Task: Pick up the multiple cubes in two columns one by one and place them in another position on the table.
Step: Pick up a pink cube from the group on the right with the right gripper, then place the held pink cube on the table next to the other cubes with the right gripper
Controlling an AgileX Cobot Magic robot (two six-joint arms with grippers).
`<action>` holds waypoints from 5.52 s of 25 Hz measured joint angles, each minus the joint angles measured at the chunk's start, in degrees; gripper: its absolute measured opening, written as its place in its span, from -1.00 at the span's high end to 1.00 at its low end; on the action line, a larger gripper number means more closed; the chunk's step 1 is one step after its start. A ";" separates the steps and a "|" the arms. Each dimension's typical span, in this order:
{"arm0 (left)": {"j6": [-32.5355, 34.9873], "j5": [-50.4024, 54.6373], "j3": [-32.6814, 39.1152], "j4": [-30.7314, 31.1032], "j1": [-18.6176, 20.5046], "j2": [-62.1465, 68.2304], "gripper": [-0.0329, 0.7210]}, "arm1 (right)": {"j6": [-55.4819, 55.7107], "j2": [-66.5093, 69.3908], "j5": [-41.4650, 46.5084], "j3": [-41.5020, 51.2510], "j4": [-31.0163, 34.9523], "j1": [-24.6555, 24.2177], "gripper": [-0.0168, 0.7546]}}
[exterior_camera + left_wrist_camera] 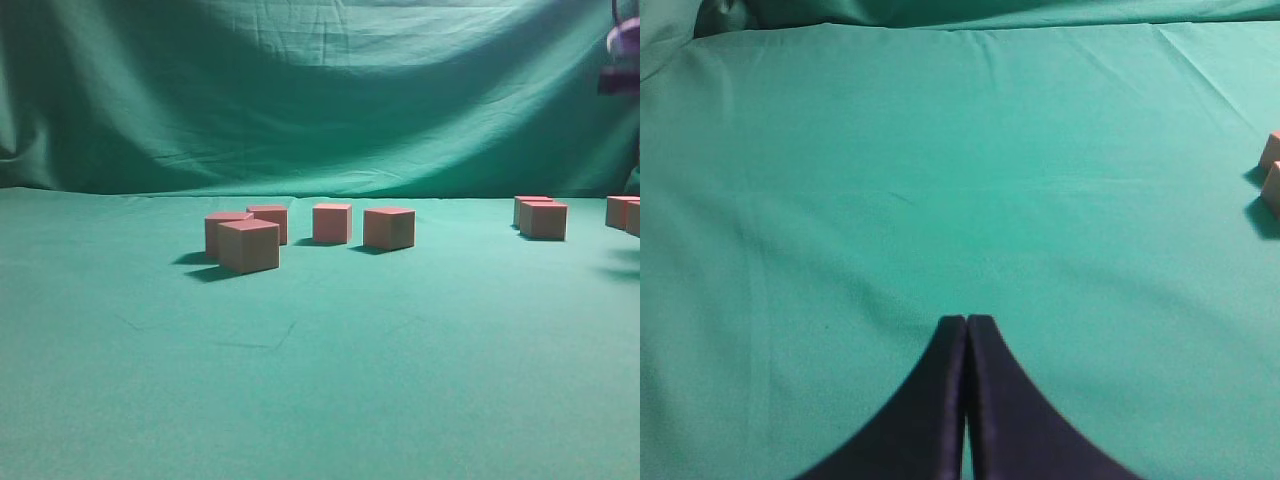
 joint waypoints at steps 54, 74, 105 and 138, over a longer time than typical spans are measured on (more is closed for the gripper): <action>0.00 0.00 0.00 0.00 0.00 0.00 0.91 | -17.85 -8.32 -7.34 9.23 0.00 45.74 0.29; 0.00 0.00 0.00 0.00 0.00 0.00 0.91 | -16.91 8.59 -2.90 -3.36 -3.80 45.74 0.29; 0.00 0.00 0.00 0.00 0.00 0.00 0.91 | -15.93 9.85 -4.22 -3.36 -4.35 45.74 0.29; 0.00 0.00 0.00 0.00 0.00 0.00 0.91 | -15.15 9.60 -3.59 -3.36 -5.02 45.84 -0.72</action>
